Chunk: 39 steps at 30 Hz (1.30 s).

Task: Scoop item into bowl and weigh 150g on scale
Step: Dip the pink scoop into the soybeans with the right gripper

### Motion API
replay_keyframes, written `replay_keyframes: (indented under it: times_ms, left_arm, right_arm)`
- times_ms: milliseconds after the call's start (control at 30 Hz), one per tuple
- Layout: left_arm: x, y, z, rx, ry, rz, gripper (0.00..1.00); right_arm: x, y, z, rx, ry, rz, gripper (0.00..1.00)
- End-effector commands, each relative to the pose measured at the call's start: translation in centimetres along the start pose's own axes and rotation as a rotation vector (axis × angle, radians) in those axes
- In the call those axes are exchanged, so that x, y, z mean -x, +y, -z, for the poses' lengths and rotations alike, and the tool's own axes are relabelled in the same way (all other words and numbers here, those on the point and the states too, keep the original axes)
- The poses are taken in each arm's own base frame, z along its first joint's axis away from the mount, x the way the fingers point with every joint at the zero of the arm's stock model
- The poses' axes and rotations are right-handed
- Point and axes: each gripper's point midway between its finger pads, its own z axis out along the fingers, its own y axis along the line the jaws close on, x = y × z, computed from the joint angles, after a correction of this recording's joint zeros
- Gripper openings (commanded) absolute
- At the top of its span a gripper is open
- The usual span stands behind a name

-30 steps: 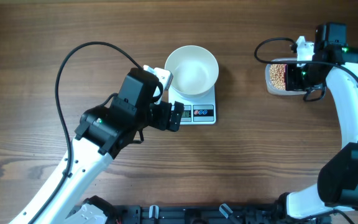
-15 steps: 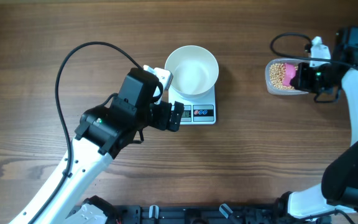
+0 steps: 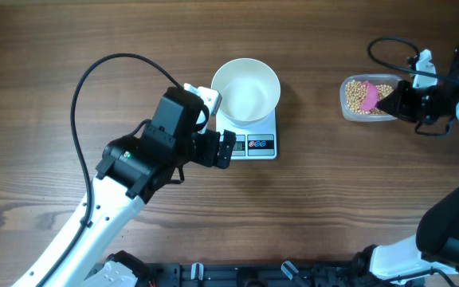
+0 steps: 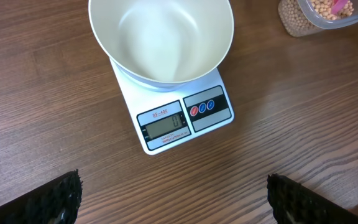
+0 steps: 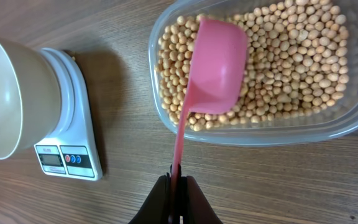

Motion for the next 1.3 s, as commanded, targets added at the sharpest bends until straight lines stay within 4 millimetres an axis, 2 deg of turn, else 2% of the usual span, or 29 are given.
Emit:
replay_keyframes:
  times_ms: [0,233,733,1267]
  left_arm:
    - [0.0,0.2,0.1,0.014,-0.008,0.007,1.00]
    - [0.0,0.2,0.1,0.014,-0.008,0.007,1.00]
    - [0.0,0.2,0.1,0.014,-0.008,0.007,1.00]
    - [0.0,0.2,0.1,0.014,-0.008,0.007,1.00]
  right_arm:
    - [-0.3,0.4,-0.6,0.069,0.014,-0.008,0.04]
    - [-0.2,-0.5,-0.2,0.066,0.002,-0.032,0.04]
    - [0.2,-1.2,-0.2,0.224,-0.025,-0.112,0.04]
    - [0.0,-3.9,2.3,0.292,-0.088,-0.246,0.04]
